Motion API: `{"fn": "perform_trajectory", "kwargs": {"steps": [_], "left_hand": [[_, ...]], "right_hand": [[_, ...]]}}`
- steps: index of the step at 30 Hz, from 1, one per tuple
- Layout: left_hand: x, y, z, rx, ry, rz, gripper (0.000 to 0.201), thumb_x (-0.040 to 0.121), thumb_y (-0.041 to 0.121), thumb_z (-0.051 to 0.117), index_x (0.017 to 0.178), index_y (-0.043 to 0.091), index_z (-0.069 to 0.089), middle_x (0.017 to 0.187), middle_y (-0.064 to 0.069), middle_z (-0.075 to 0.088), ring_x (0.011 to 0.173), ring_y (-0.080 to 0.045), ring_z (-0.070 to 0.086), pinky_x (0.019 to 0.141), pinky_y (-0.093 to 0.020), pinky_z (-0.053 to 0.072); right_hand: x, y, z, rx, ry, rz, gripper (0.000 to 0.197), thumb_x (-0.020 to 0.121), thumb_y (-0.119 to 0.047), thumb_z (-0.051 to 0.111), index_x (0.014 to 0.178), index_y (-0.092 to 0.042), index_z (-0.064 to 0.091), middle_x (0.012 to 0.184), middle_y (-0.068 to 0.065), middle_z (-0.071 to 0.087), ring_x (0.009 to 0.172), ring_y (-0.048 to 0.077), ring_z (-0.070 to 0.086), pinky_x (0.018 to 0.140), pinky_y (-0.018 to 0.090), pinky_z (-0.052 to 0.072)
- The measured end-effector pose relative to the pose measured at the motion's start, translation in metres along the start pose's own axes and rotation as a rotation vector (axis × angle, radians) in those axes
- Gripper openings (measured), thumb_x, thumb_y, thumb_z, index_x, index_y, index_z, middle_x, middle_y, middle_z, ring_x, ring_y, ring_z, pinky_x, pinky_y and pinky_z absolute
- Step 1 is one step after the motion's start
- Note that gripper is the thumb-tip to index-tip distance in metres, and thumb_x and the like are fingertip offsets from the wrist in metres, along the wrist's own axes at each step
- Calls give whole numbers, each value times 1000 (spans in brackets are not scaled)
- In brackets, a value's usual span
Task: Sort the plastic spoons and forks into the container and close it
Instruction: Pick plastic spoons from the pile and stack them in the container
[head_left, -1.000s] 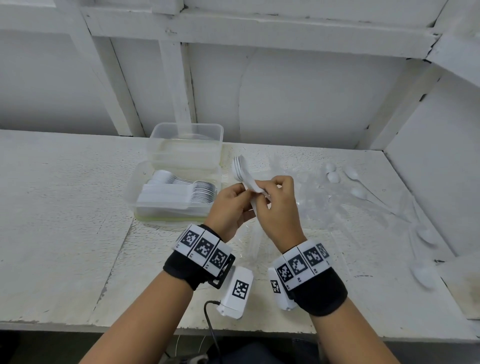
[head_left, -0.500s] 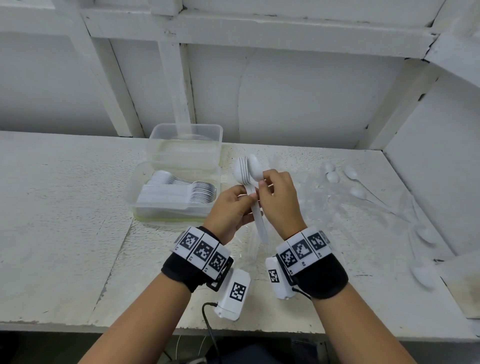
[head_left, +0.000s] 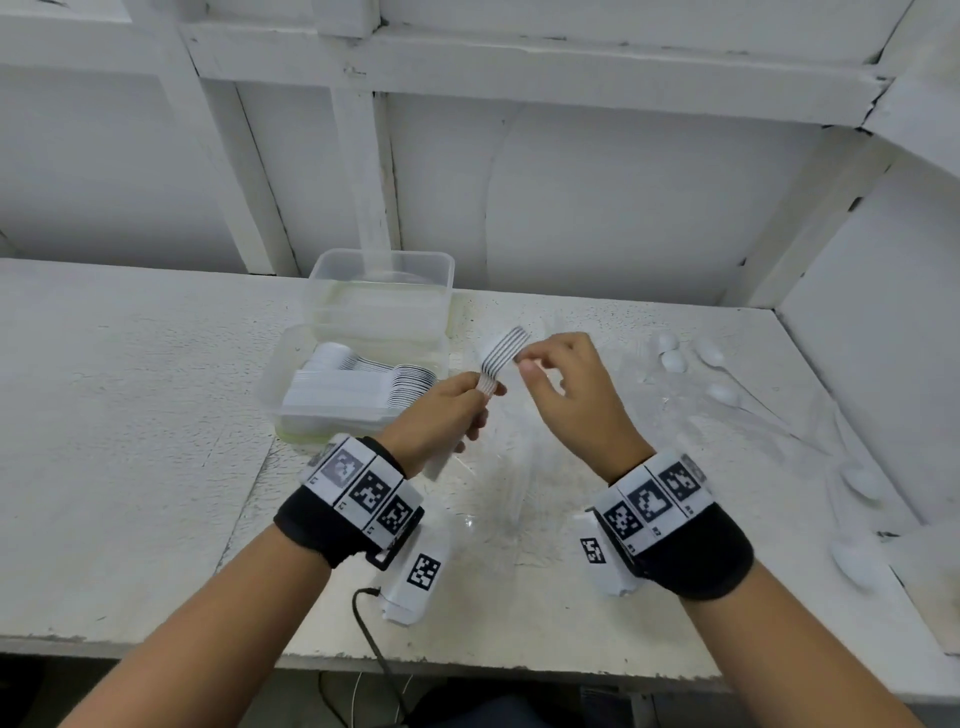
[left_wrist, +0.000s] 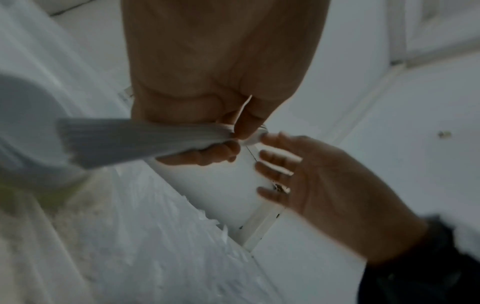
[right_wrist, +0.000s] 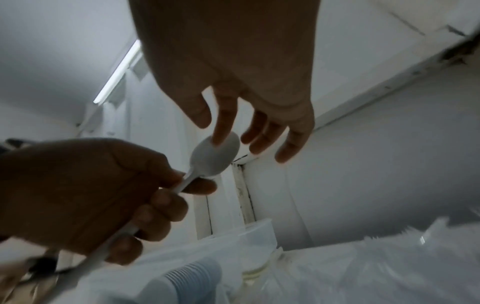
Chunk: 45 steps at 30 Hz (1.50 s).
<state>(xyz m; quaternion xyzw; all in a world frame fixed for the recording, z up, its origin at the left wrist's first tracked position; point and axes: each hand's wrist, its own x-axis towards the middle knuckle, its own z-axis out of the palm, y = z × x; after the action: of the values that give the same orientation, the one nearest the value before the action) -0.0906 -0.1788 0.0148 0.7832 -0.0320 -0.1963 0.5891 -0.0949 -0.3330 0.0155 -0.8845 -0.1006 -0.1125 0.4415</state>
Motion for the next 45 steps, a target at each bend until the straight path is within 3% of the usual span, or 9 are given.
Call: {"fn": "perform_trajectory", "kwargs": {"steps": [6,13,16,20,23,28,34,39,45], "left_hand": [[-4,0,-28,551,-27,106,35,91,13,48,124,11,37,73,7,45,63,-5,44,56,-18,32],[-10,-10,-46,644,-132,155,40,86,8,54,118,9,30,66,3,49,56,-10,42,53,-17,33],[-14,-16,-63,695,-55,191,33,89,17,57,112,15,34,67,6,52,59,-10,47,55,-15,36],[-11,-24,-103,688,230,272,41,92,29,54,126,10,41,103,0,53,95,-14,54,79,-20,39],[1,-36,-132,768,390,293,34,95,20,49,125,3,48,114,-10,54,104,-21,52,84,-19,34],[28,-54,-141,975,206,205,33,97,16,42,124,2,55,128,-15,51,116,-30,49,98,-34,38],[35,-68,-137,1109,104,146,40,95,21,32,113,-2,60,114,-19,54,102,-36,51,83,-40,43],[36,-74,-140,1090,89,187,77,76,41,8,108,-2,63,108,-19,59,96,-36,53,83,-41,44],[32,-68,-145,916,137,204,31,95,11,40,112,-1,63,110,-16,61,100,-31,56,89,-33,41]], "right_hand": [[5,-1,2,-611,-63,-549,39,81,-42,47,111,-21,60,114,4,59,107,23,46,79,40,44],[7,-6,30,-773,-258,-716,30,84,-34,41,89,-22,68,85,-7,67,80,19,64,64,33,46],[16,-9,38,-733,-296,-704,31,84,-32,40,85,-20,69,82,-5,67,71,20,63,55,30,44],[49,-3,37,-719,-278,-602,33,84,-32,41,86,-14,69,81,2,68,67,26,63,51,32,46],[79,-5,39,-638,-266,-358,30,94,-27,48,112,-9,64,109,9,63,98,30,57,79,39,46],[115,-19,75,-464,-313,-176,35,95,-25,50,125,-8,56,122,9,53,111,22,53,92,27,38],[121,-25,124,-530,-398,-226,35,96,-30,47,125,-14,56,124,5,52,112,22,52,91,36,42],[115,-10,142,-776,-470,-316,35,98,-34,40,128,-21,52,130,-2,51,122,21,40,93,36,33],[115,-5,143,-695,-568,-202,32,96,-31,43,123,-20,56,123,1,56,116,24,46,92,37,38]]}}
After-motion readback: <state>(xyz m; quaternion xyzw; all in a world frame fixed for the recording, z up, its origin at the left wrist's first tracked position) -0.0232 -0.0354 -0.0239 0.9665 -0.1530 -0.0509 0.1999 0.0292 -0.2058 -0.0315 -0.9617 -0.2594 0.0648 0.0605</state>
